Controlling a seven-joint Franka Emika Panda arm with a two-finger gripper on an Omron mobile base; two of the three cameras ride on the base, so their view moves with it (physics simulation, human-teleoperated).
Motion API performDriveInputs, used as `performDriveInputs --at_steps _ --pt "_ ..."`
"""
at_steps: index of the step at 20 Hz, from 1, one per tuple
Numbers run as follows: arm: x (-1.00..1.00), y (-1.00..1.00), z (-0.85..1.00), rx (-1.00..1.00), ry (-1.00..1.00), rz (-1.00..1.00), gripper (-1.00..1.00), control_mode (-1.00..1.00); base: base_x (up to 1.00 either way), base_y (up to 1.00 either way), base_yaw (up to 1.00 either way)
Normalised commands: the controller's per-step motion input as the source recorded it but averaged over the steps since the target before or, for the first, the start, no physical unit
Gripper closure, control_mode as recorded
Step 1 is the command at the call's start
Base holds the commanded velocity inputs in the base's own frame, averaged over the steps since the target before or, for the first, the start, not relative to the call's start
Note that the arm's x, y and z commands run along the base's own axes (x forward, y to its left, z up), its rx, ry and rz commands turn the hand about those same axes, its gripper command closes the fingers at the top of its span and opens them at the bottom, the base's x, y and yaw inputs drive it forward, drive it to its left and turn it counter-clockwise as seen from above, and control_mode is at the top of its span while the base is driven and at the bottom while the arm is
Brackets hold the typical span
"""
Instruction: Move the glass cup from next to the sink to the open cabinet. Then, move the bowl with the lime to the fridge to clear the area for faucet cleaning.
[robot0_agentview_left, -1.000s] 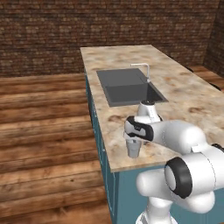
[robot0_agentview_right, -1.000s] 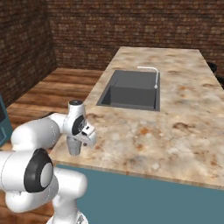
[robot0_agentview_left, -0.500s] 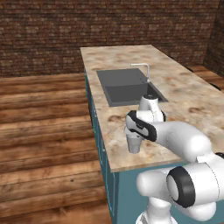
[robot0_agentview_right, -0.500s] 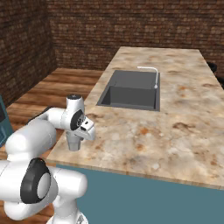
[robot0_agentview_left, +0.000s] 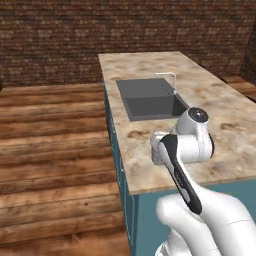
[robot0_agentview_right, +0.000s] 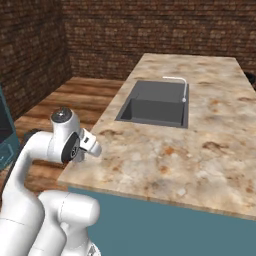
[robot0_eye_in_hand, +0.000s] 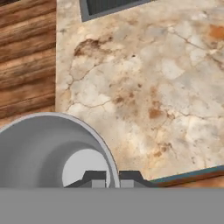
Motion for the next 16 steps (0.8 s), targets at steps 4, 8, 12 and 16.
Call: performDriveInputs --at_steps 4,8,12,16 --pt "0.00 0.00 0.00 0.00 0.00 0.00 1.00 1.00 -0.04 0.24 0.86" --pt "0.00 0.00 0.00 0.00 0.00 0.00 1.00 1.00 0.00 0.22 0.92" --pt "0.00 0.00 0.00 0.00 0.00 0.00 1.00 1.00 0.00 0.24 0.93" --pt "0.00 0.00 0.00 0.00 0.00 0.00 1.00 1.00 0.00 0.23 0.92"
